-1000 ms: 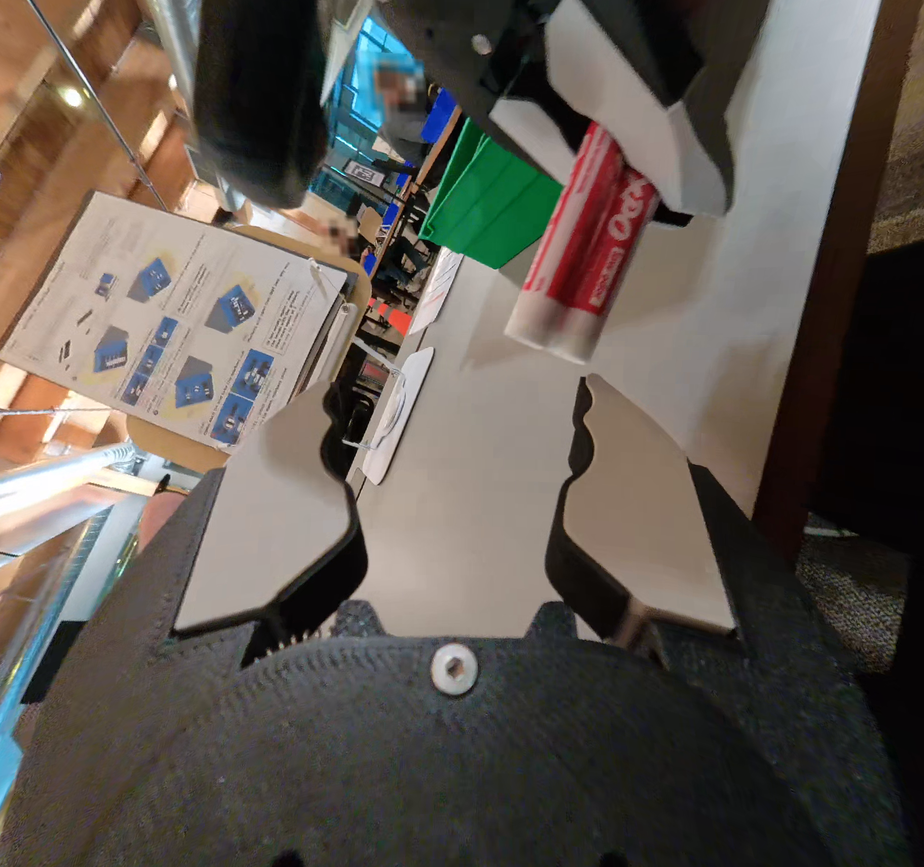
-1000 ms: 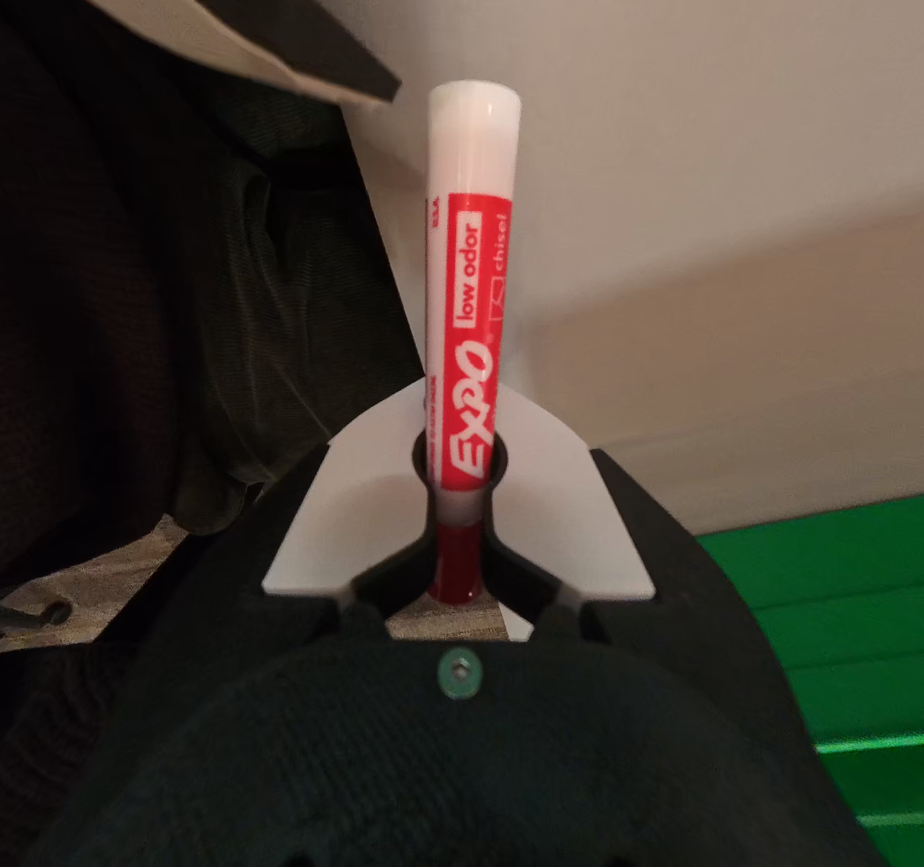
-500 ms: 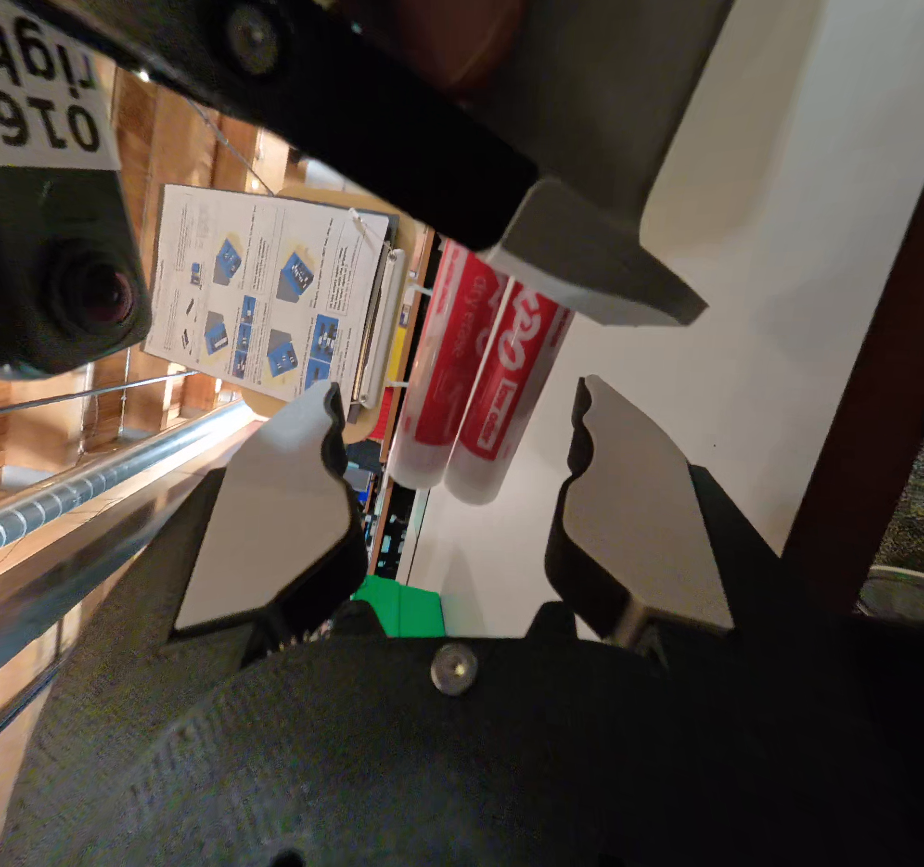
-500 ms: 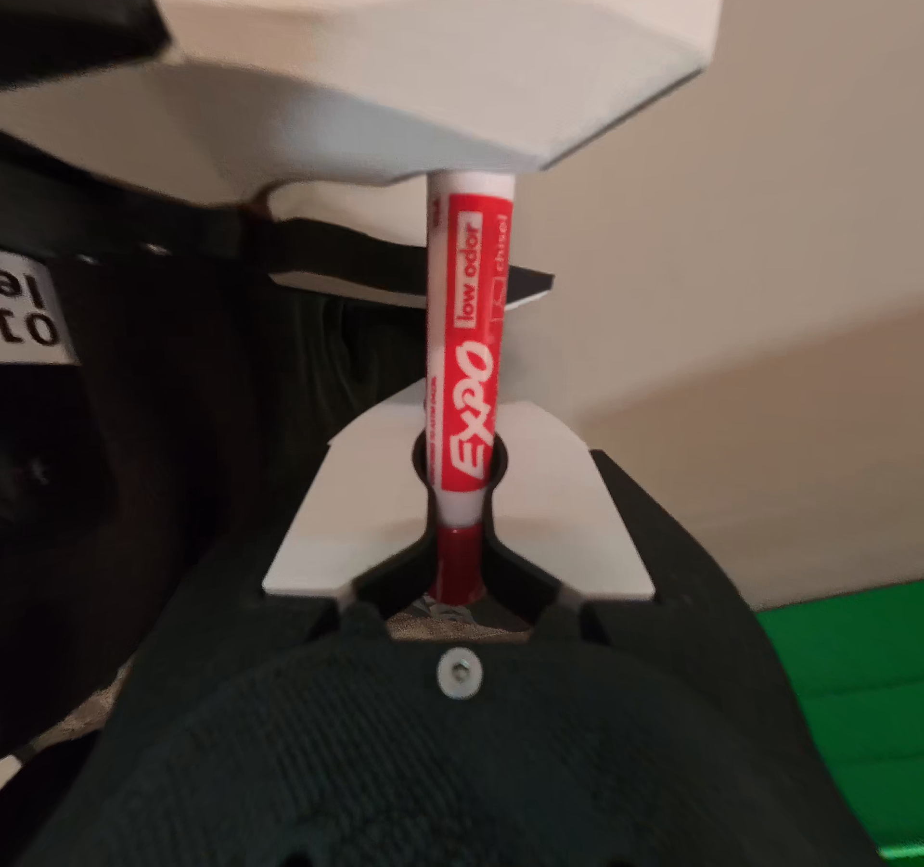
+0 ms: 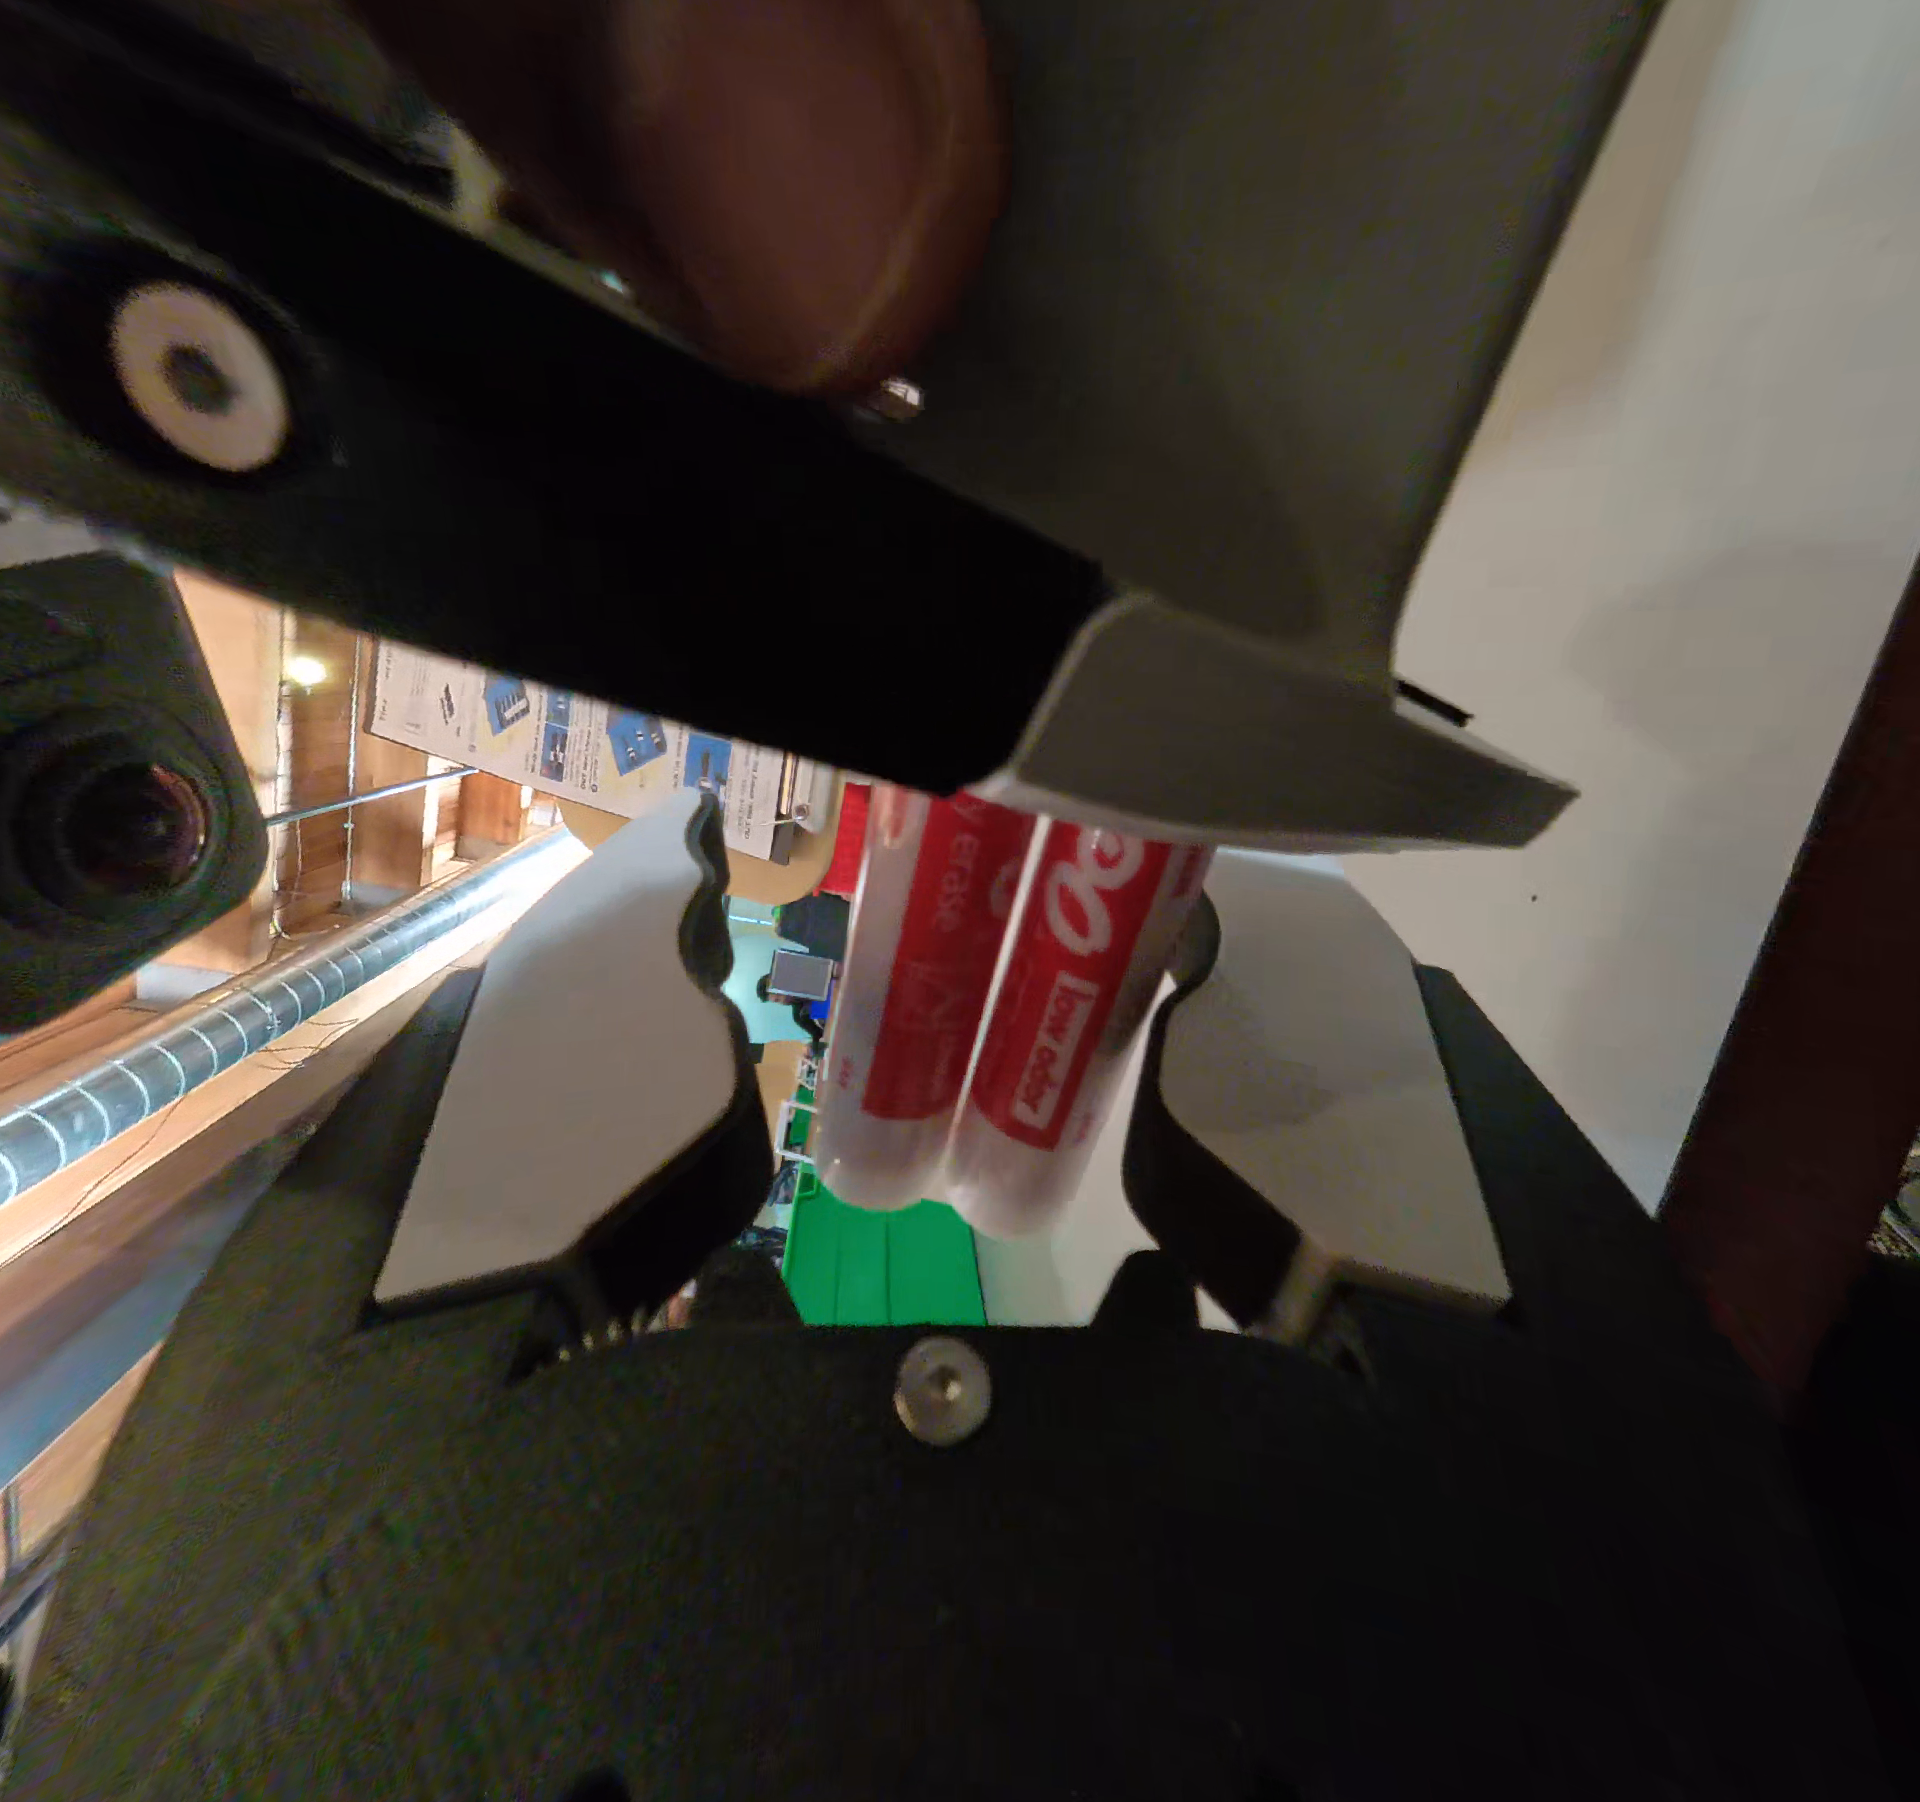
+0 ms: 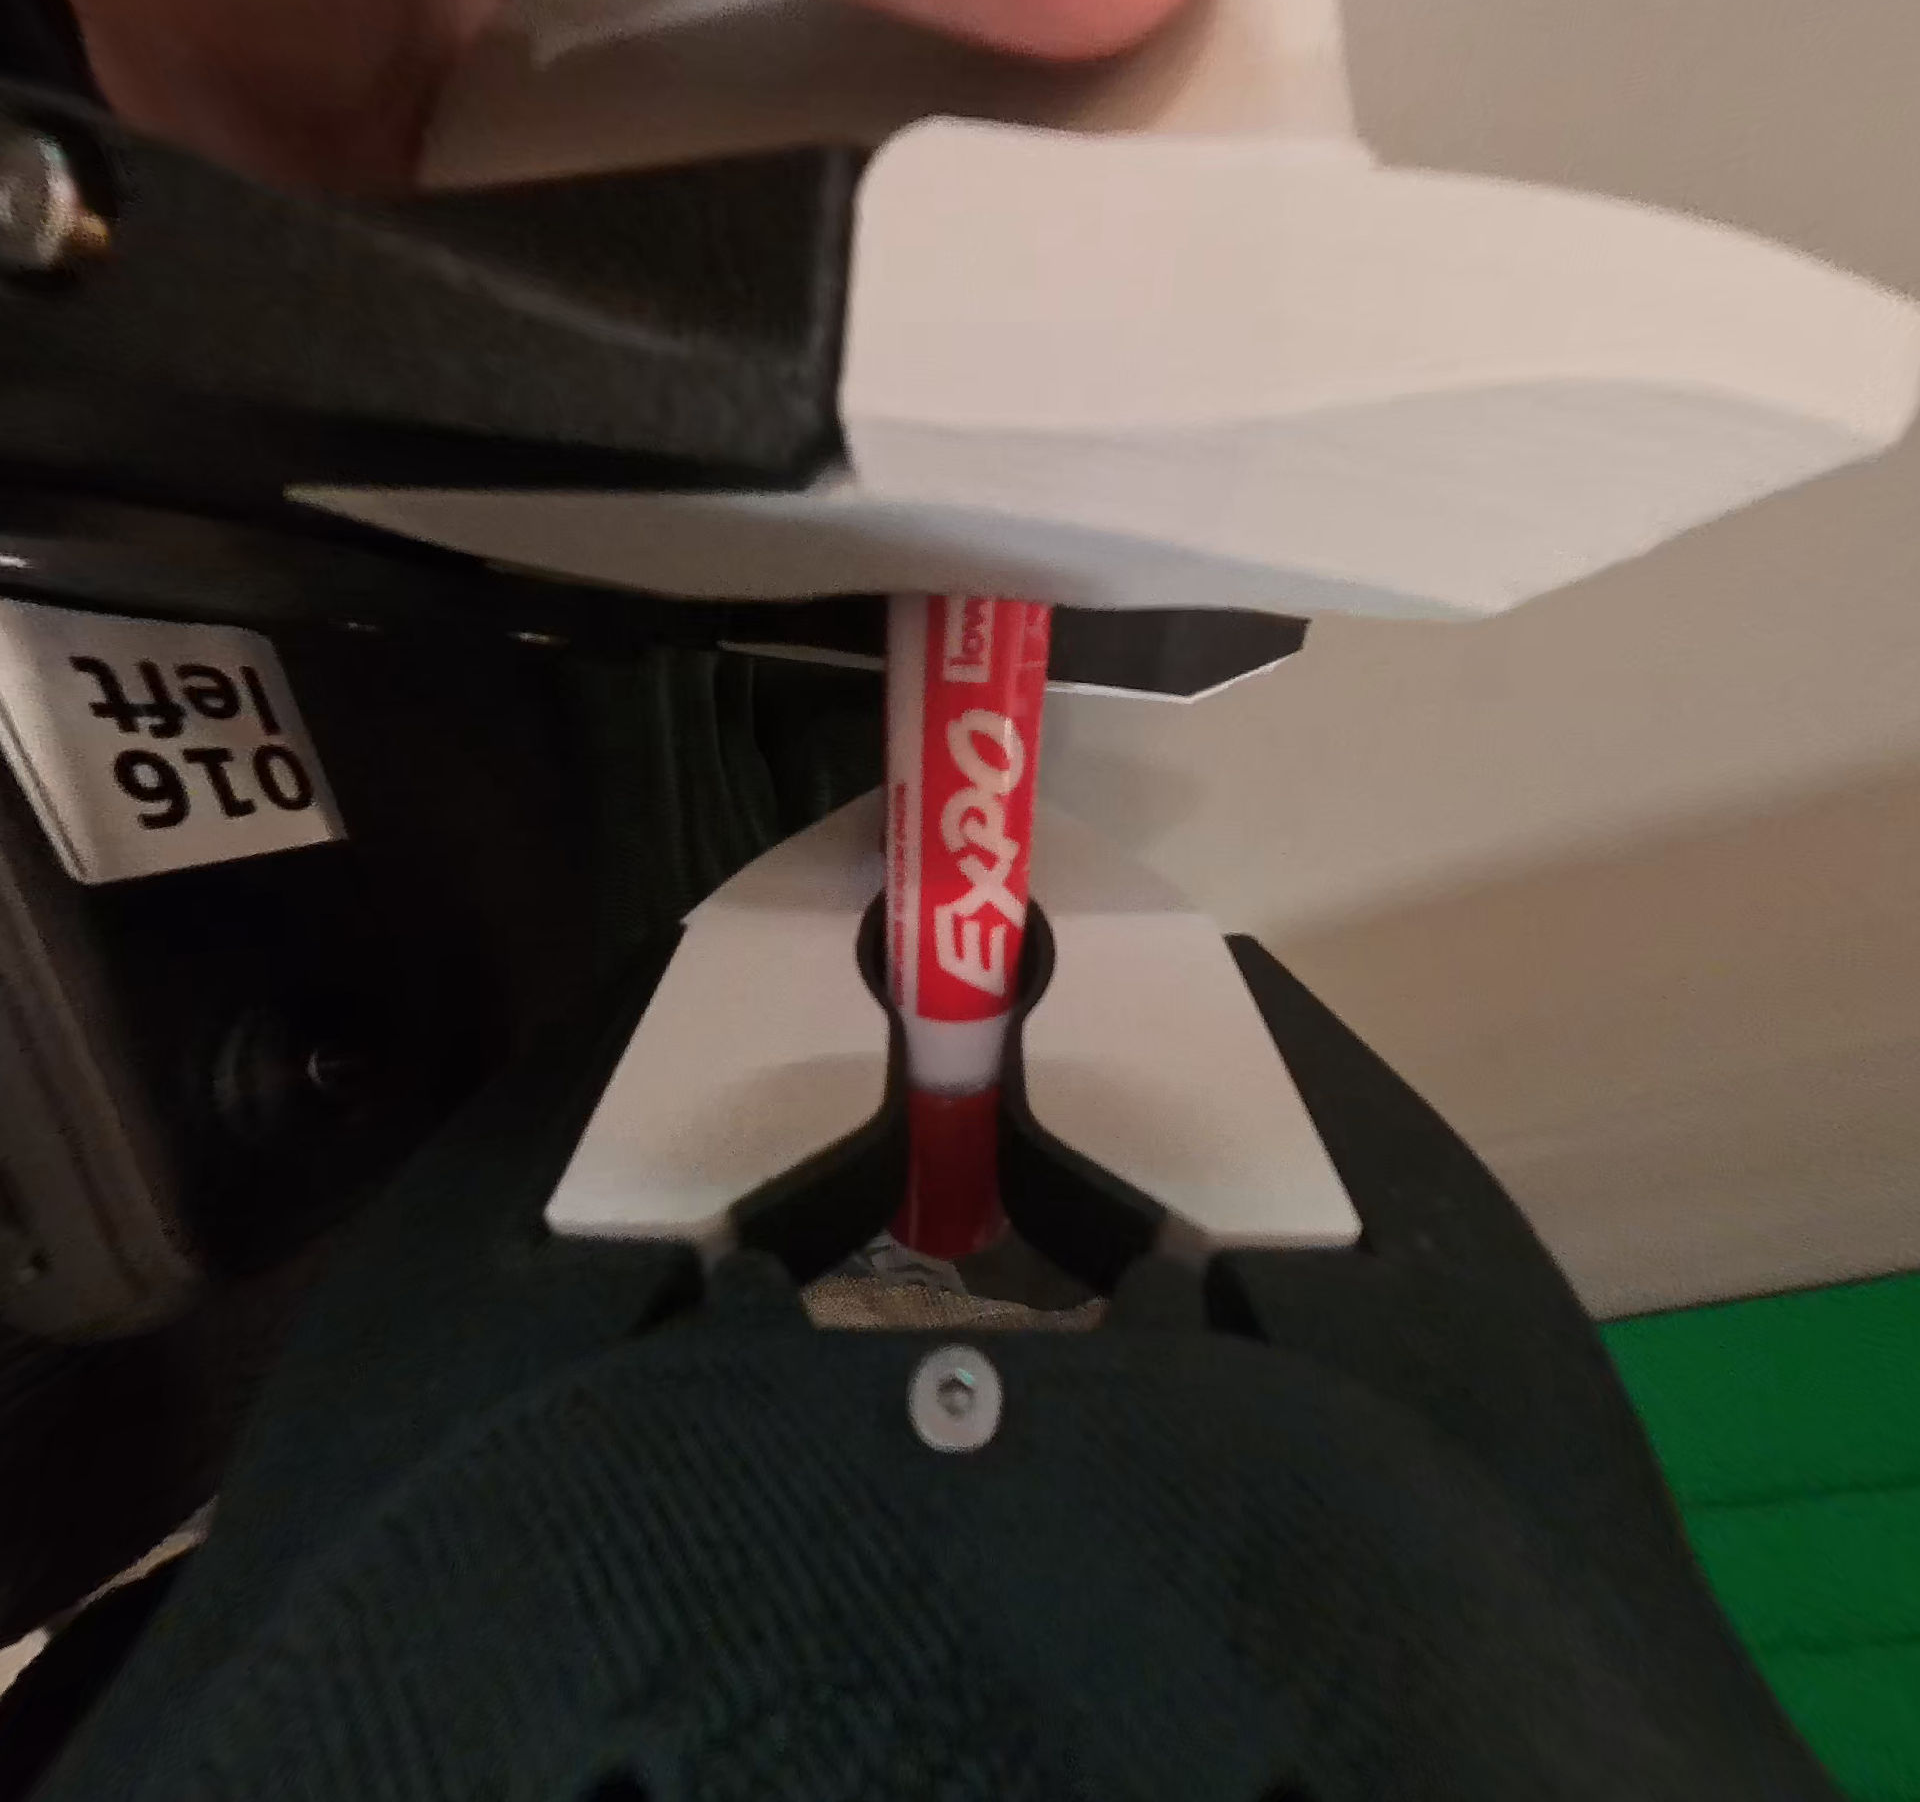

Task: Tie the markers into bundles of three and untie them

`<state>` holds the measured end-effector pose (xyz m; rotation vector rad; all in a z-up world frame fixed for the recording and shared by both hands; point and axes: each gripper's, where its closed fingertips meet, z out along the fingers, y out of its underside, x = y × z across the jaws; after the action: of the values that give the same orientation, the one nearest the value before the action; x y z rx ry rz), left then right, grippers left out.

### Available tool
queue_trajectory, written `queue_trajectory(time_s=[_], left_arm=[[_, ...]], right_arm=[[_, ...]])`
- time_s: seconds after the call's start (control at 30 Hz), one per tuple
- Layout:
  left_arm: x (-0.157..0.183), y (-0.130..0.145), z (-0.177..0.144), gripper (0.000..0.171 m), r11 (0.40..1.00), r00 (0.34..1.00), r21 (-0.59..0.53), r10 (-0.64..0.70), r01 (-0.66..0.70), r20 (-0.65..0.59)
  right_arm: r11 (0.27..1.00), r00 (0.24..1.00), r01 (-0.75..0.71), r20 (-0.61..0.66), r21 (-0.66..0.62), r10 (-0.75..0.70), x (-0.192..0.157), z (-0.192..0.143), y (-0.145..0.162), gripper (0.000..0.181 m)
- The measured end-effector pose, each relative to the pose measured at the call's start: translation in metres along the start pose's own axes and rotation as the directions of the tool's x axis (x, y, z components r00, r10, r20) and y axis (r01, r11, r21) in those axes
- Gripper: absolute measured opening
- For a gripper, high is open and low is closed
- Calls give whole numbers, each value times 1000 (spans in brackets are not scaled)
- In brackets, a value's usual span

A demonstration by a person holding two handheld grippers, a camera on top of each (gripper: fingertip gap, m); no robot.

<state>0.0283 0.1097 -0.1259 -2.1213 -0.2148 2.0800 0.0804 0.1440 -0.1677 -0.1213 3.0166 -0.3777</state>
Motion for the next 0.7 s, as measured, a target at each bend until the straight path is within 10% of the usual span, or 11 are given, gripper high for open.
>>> queue_trajectory(time_s=[0.7], left_arm=[[13, 0, -1, 58, 1000, 997, 4, -4, 4, -82]], right_arm=[[999, 997, 27, -69, -26, -29, 4, 4, -2, 14]])
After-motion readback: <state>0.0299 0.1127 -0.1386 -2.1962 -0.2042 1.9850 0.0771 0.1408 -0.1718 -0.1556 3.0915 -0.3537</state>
